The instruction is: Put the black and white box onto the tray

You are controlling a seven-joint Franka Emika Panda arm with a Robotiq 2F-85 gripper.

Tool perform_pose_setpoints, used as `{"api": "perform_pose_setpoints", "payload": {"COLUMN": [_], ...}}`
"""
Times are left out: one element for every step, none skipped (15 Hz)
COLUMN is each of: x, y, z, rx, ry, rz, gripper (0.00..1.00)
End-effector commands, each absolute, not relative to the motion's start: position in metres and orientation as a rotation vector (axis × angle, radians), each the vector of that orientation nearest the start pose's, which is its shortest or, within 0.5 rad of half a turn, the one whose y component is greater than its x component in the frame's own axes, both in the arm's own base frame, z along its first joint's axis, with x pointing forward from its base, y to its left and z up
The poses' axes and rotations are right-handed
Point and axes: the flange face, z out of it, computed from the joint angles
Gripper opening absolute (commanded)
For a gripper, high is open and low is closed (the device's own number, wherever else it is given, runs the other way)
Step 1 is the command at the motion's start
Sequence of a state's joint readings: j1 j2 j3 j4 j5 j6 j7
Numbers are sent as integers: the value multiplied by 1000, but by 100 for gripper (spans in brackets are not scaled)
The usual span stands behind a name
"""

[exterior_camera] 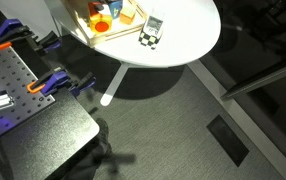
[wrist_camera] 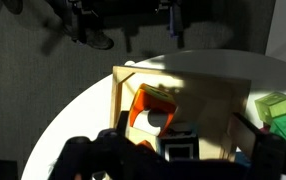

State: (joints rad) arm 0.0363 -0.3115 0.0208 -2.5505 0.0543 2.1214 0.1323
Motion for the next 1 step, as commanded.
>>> {"api": "perform_pose_setpoints", "payload": {"x": [408], "y": [26], "z": [370], "rx": [-3105], "ry": [166], "rz": [188], "gripper": [100]}}
